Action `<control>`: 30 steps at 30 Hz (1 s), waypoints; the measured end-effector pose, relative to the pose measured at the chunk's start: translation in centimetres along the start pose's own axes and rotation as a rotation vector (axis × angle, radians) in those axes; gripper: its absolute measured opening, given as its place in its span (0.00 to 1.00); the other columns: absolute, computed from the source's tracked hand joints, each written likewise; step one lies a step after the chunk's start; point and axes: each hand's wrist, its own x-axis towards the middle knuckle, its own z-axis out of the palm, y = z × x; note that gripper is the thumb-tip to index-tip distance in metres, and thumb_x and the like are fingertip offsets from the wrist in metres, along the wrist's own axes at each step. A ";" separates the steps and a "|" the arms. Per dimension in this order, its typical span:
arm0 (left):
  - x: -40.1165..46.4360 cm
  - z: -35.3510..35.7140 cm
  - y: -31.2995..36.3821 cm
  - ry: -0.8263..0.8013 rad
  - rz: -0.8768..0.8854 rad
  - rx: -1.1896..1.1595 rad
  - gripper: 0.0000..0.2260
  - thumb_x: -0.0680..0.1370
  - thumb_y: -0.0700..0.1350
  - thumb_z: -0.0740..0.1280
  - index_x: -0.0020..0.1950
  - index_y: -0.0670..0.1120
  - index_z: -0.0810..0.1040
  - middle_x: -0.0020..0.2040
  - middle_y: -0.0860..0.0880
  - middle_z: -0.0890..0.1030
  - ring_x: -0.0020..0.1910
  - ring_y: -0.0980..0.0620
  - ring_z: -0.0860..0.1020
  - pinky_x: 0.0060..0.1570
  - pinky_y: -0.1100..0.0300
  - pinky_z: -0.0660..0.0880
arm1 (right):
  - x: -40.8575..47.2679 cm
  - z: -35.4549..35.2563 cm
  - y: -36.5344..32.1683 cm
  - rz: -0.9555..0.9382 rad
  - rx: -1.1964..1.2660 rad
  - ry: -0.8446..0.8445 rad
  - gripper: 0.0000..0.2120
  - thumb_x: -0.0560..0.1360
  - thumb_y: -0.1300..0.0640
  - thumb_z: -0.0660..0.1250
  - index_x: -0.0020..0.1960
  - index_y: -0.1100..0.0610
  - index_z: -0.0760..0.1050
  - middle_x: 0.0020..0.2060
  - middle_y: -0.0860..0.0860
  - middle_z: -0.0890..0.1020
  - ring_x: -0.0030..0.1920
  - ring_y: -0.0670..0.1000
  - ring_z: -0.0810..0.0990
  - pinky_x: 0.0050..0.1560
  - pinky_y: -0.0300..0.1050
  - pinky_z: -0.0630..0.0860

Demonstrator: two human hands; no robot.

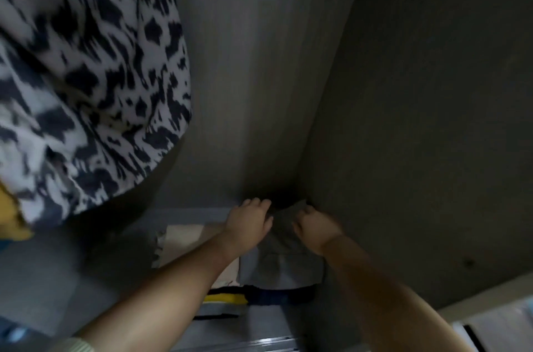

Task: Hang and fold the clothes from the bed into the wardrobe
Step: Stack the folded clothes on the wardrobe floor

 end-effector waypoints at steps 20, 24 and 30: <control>-10.2 -30.4 12.3 0.003 0.200 -0.002 0.12 0.80 0.51 0.58 0.60 0.50 0.74 0.55 0.47 0.80 0.51 0.44 0.79 0.44 0.54 0.75 | -21.4 -27.1 -4.4 0.077 0.049 0.235 0.19 0.82 0.47 0.51 0.55 0.56 0.76 0.49 0.57 0.81 0.48 0.60 0.80 0.39 0.45 0.67; -13.4 -30.0 16.4 -0.096 0.310 -0.028 0.10 0.80 0.51 0.58 0.52 0.48 0.75 0.47 0.48 0.80 0.46 0.46 0.80 0.42 0.52 0.76 | -26.8 -25.4 -2.6 0.150 0.058 0.242 0.18 0.82 0.47 0.51 0.52 0.55 0.77 0.47 0.55 0.82 0.47 0.58 0.81 0.38 0.44 0.67; -15.9 -27.8 25.7 -0.122 0.497 0.034 0.11 0.80 0.52 0.58 0.48 0.48 0.75 0.47 0.47 0.81 0.47 0.43 0.80 0.40 0.55 0.71 | -35.8 -22.7 3.6 0.316 0.090 0.231 0.17 0.81 0.48 0.54 0.54 0.55 0.78 0.51 0.56 0.82 0.50 0.60 0.81 0.46 0.47 0.75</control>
